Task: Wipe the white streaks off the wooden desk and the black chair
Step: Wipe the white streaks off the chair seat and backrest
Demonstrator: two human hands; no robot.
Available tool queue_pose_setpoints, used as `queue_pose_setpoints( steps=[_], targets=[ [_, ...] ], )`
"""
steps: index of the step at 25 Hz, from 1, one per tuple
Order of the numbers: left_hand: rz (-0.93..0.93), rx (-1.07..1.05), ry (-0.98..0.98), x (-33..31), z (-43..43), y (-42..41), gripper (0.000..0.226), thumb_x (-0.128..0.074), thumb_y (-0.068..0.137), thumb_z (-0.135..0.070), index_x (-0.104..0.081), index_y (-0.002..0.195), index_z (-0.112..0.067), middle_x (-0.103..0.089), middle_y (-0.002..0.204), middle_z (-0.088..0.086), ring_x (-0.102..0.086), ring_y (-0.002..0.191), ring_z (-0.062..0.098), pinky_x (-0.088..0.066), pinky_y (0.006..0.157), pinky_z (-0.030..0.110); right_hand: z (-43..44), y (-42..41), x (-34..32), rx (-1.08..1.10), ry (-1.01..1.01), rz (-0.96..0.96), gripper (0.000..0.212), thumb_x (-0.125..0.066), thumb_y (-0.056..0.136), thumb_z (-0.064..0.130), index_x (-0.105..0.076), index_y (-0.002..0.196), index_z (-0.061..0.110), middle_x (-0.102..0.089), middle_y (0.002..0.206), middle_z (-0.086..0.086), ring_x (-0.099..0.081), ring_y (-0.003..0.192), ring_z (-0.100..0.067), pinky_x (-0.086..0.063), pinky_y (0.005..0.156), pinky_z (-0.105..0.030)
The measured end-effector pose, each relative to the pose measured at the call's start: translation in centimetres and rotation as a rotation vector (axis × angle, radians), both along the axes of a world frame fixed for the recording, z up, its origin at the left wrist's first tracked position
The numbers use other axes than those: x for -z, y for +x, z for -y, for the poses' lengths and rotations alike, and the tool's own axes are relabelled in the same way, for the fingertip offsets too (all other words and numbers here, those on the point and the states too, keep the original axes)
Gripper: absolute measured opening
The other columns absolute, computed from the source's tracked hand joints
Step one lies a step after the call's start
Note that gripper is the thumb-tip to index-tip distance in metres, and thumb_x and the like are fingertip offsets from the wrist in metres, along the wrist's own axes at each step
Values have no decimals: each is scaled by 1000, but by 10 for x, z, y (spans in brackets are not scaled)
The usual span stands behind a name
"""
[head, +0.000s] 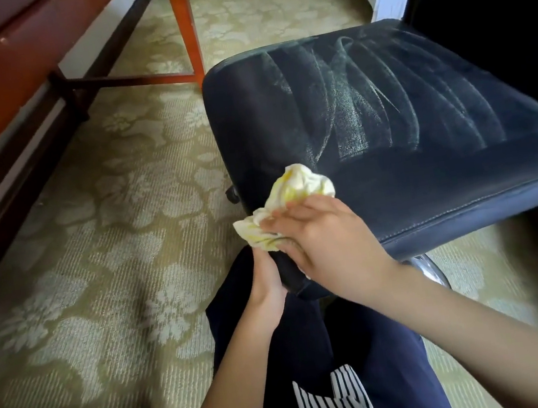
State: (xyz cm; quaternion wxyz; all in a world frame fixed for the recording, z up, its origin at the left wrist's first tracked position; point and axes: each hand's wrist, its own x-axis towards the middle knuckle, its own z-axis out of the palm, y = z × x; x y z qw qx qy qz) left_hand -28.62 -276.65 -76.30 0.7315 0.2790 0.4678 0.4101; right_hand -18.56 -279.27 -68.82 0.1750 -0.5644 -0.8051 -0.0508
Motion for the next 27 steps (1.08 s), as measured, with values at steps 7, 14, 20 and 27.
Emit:
queue_pose_setpoints(
  steps=[7,14,20,27],
  targets=[
    [58,121,60,-2,-5,-3,76,-9,96,-58,-58,121,-5,-69,108,13,-64,105,23,-52,87,32,24,28,-11,-28,-70,-82,34,-49,85,35,-67,113,29,-69,105,12,-62,100,-14,-44,87,-23],
    [81,143,-92,-5,-12,-4,69,-21,92,-64,-47,138,-20,-55,136,0,-51,126,15,-43,99,27,-54,41,-29,216,-203,-280,35,-58,89,24,-60,121,39,-65,105,-4,-59,97,-28,-51,78,-41],
    [-334,100,-34,-12,-27,-18,43,-28,95,-60,-53,116,-32,-63,117,-7,-59,104,14,-48,90,34,-100,44,-28,366,-217,-374,34,-59,90,25,-60,122,34,-65,108,-4,-57,103,-27,-47,83,-35],
    [-994,202,622,-57,-52,-18,54,-38,101,-29,-20,151,-18,-19,158,0,-15,145,16,-13,119,35,-47,57,-25,268,-168,-409,36,-61,89,24,-59,123,38,-56,80,15,-52,79,-18,-42,70,-29]
  ],
)
